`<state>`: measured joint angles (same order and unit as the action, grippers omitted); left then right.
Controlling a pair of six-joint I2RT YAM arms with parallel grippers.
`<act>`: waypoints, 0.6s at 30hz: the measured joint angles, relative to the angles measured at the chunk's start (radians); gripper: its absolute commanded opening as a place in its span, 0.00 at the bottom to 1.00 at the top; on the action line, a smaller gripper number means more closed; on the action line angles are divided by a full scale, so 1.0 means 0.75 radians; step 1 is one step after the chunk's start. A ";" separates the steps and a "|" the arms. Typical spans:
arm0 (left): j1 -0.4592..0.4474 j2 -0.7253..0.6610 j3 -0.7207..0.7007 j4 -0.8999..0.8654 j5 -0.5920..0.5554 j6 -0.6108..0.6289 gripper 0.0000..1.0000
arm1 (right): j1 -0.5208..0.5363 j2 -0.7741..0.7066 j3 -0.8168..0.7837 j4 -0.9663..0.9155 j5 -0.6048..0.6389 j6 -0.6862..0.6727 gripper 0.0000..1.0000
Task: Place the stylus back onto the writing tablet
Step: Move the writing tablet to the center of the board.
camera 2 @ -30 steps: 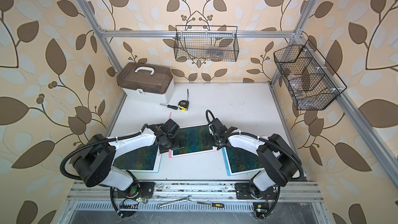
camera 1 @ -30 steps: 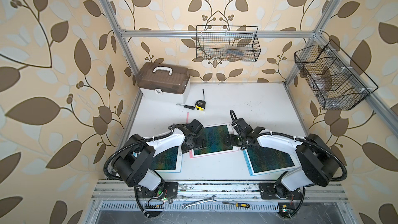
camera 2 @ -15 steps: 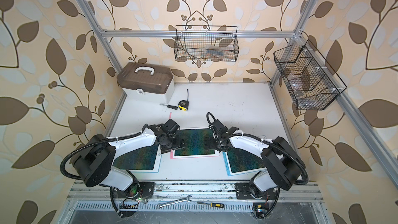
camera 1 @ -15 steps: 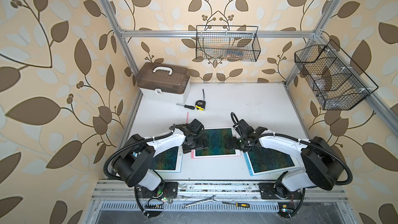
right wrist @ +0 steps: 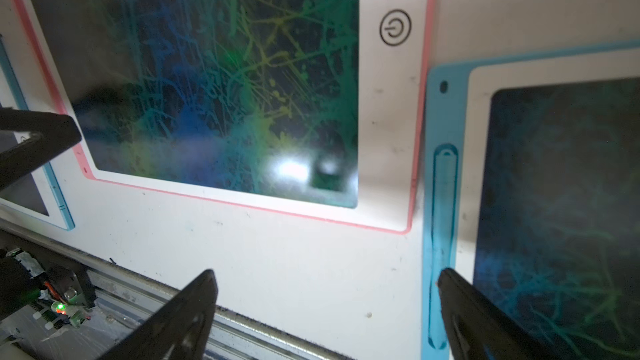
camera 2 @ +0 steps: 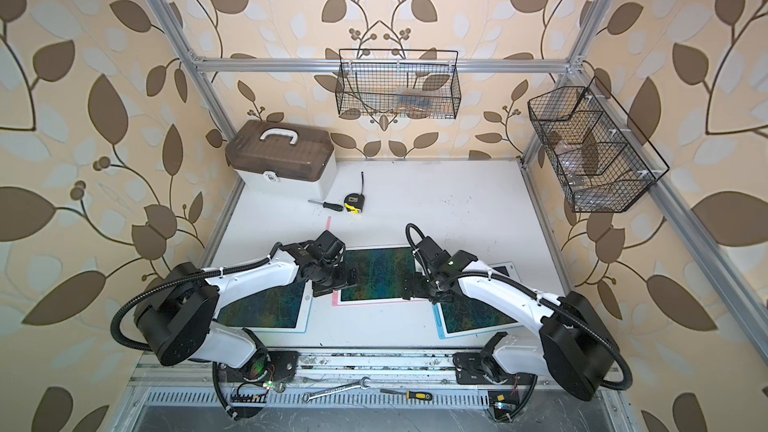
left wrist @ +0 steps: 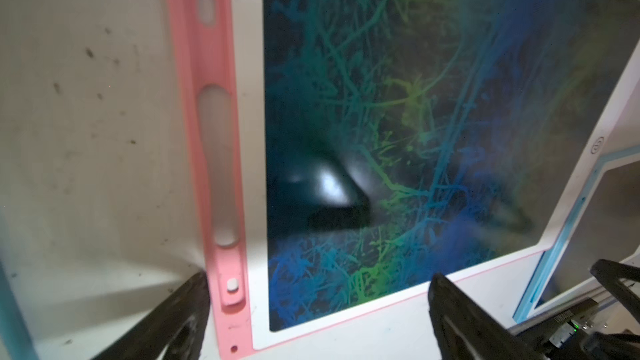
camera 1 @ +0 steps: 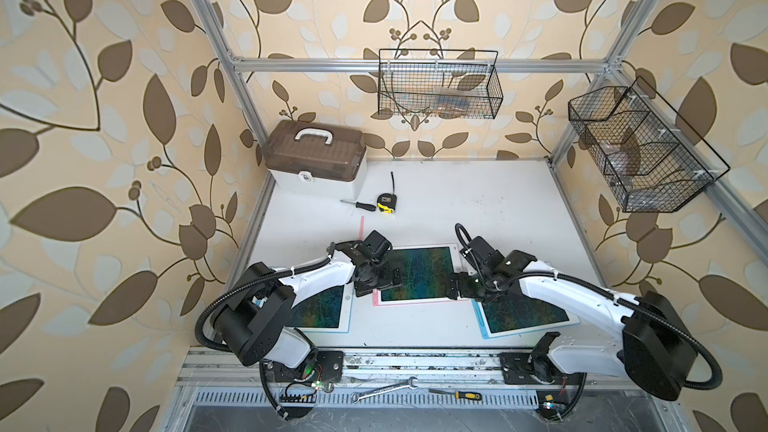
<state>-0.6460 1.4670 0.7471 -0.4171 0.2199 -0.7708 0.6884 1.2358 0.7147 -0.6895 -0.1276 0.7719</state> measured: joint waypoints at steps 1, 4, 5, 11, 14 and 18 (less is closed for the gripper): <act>0.000 0.000 0.001 -0.002 0.001 0.008 0.99 | 0.003 -0.034 -0.019 -0.017 0.002 0.012 0.99; 0.000 0.000 0.003 -0.007 0.006 0.028 0.99 | 0.006 -0.126 -0.092 -0.069 0.001 0.048 0.99; 0.000 0.000 0.004 -0.009 0.008 0.036 0.99 | 0.008 -0.150 -0.115 -0.085 0.001 0.060 0.99; 0.004 0.012 0.016 -0.023 0.018 0.066 0.99 | 0.047 -0.263 -0.214 -0.181 -0.011 0.123 0.98; 0.012 0.014 0.017 -0.025 0.032 0.074 0.99 | 0.075 -0.290 -0.237 -0.209 -0.020 0.145 0.98; 0.017 0.014 0.017 -0.024 0.044 0.081 0.99 | 0.123 -0.294 -0.240 -0.232 -0.036 0.178 0.98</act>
<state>-0.6331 1.4776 0.7601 -0.4351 0.2531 -0.7101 0.7807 1.0149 0.5346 -0.8639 -0.1547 0.9051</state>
